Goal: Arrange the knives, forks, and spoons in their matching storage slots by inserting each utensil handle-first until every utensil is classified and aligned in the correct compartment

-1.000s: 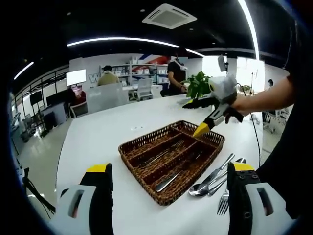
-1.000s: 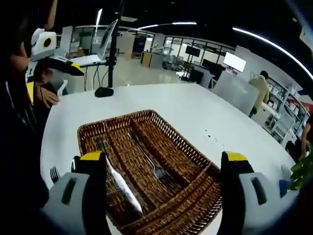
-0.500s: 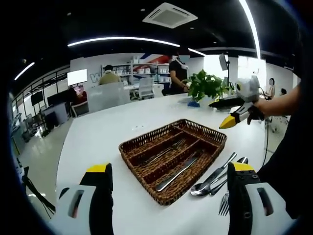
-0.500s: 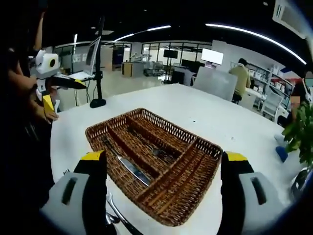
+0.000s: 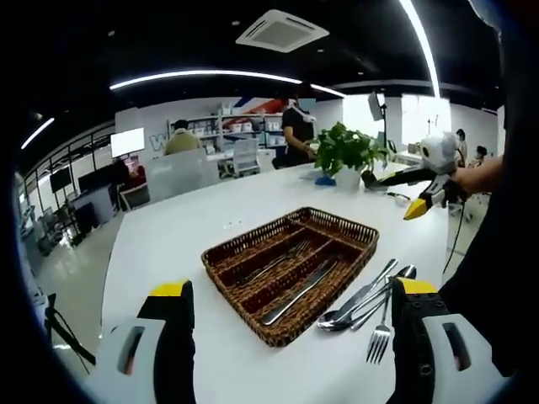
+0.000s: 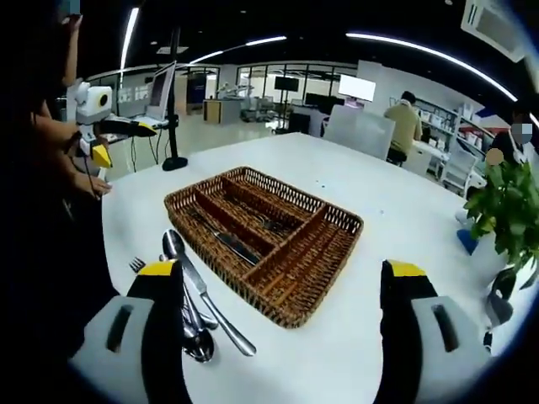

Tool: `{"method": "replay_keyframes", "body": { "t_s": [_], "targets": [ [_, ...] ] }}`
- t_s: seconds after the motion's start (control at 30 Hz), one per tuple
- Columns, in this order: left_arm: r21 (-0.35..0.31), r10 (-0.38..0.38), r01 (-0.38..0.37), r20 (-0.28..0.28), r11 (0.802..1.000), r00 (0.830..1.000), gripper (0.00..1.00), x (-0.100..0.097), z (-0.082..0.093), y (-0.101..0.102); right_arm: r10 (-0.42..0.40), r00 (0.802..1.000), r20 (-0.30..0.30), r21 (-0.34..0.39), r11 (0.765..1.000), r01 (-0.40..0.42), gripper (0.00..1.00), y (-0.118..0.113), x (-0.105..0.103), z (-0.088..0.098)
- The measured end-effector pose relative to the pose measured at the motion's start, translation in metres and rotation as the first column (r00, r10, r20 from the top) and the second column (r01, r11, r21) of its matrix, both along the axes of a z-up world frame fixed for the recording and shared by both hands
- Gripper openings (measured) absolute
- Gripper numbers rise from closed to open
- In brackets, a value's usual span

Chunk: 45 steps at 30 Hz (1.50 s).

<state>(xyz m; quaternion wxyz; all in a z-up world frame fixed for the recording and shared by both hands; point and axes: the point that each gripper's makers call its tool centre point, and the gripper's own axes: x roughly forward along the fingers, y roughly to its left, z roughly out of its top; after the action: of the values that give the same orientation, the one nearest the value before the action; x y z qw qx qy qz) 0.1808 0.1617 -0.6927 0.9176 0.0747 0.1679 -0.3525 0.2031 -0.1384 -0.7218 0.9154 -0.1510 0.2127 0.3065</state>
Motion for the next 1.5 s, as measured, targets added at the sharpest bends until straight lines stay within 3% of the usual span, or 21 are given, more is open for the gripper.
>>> {"method": "replay_keyframes", "body": {
  "t_s": [0.57, 0.87, 1.27, 1.4, 1.5],
  "targets": [
    [0.016, 0.014, -0.015, 0.02, 1.0, 1.0, 0.99, -0.008, 0.006, -0.007, 0.056, 0.998, 0.039, -0.032, 0.998, -0.054, 1.0, -0.01, -0.014, 0.009],
    [0.025, -0.017, 0.018, -0.027, 1.0, 0.999, 0.99, -0.02, -0.009, -0.016, 0.073, 0.996, 0.042, -0.038, 0.997, -0.072, 0.97, -0.01, -0.018, 0.009],
    [0.037, -0.047, 0.047, -0.016, 0.998, 0.999, 0.99, -0.015, -0.01, -0.019, 0.154, 0.987, 0.037, -0.057, 0.987, -0.151, 0.89, 0.008, -0.027, 0.013],
    [0.037, -0.049, 0.05, -0.016, 0.998, 0.999, 0.99, -0.017, -0.013, -0.019, 0.232, 0.973, 0.011, -0.098, 0.968, -0.23, 0.82, 0.02, -0.034, 0.009],
    [0.031, -0.053, 0.054, -0.037, 0.998, 0.998, 0.99, -0.019, -0.02, -0.023, 0.256, 0.967, -0.002, -0.128, 0.959, -0.254, 0.83, 0.027, -0.039, 0.004]
  ]
}}
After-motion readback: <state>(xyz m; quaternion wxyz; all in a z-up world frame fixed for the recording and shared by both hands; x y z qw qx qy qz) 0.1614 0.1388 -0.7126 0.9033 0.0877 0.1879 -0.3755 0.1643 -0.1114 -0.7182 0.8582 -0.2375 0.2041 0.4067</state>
